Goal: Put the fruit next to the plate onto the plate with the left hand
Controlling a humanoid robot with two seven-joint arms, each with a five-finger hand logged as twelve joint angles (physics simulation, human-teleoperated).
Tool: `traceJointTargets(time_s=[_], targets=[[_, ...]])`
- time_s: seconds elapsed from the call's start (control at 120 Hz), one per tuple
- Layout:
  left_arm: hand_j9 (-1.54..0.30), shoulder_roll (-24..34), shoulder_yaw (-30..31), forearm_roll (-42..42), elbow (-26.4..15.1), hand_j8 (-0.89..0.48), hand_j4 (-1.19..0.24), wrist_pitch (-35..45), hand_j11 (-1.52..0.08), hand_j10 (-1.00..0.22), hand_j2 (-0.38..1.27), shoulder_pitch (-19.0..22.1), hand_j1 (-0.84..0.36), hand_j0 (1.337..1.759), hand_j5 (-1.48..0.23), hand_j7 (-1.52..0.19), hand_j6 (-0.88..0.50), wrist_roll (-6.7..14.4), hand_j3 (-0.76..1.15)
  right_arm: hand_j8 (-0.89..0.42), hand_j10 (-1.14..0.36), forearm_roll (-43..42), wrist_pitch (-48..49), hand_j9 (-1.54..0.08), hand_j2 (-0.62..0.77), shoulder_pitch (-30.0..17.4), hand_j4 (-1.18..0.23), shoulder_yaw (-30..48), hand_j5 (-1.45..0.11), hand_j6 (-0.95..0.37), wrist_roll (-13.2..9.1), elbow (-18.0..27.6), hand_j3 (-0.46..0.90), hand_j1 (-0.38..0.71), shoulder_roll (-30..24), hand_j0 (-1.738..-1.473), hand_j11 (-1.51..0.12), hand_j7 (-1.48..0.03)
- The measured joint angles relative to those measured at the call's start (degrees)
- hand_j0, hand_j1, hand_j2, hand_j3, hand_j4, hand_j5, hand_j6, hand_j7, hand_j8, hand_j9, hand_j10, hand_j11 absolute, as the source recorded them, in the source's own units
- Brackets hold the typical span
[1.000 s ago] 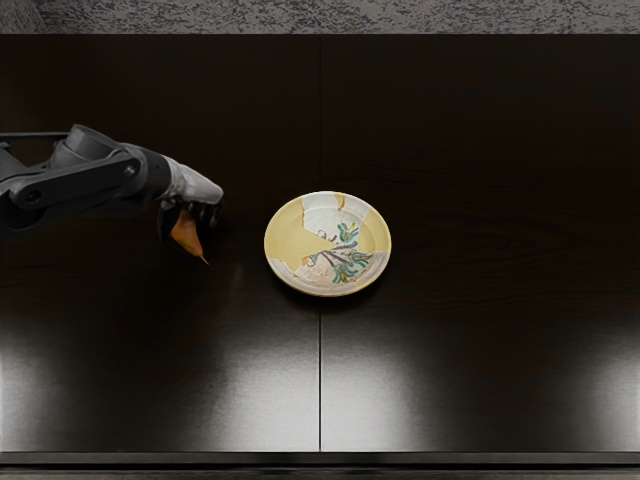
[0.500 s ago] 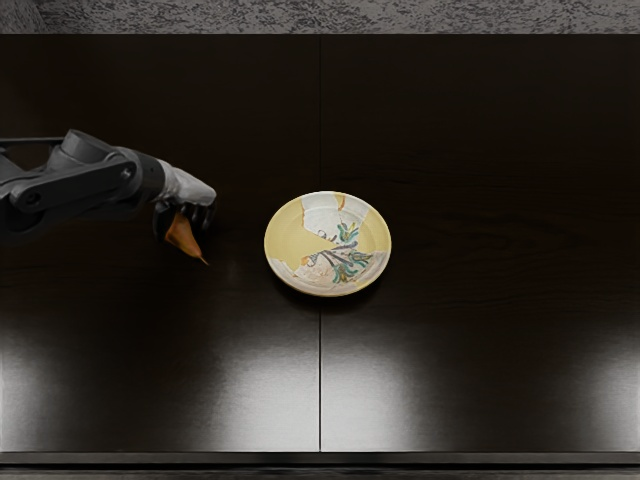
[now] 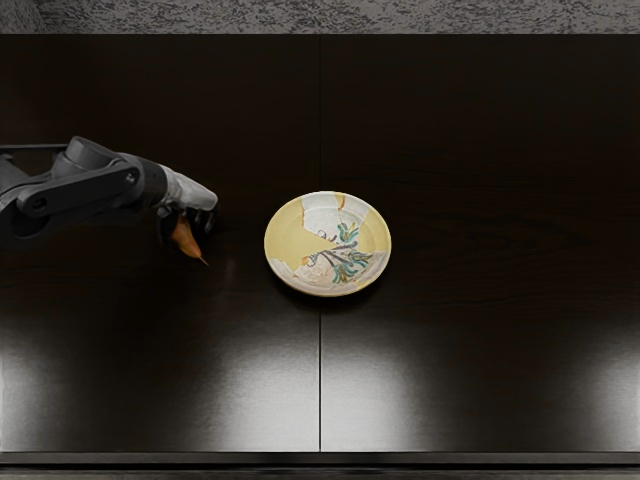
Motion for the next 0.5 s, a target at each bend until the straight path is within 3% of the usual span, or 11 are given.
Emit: traceJointTargets(time_s=[0.292,0.5], targets=[[-0.84,0.1,0.05,-0.38,-0.08,-0.47,-0.34,-0.06,-0.84,-0.61,0.24,-0.01,-0.36,1.655,-0.9,-0.87,-0.35,0.07,0.0,-0.02,-0.02,0.0,0.0,-0.03,0.0,0.0,-0.02,0.0,-0.03,-0.02,0.0,0.0,0.0,-0.32,0.0,-1.658,-0.03,-0.03],[-0.91,0.19,0.15,-0.4,-0.25,-0.45,-0.36,0.93,-0.91,-0.61,0.22,0.25,-0.33,1.652,-0.9,-0.86,-0.38,0.27,0.0,-0.02,-0.02,0.0,0.0,-0.03,0.0,0.0,-0.02,0.0,-0.03,-0.02,0.0,0.0,0.0,-0.32,0.0,-1.658,-0.03,-0.03]])
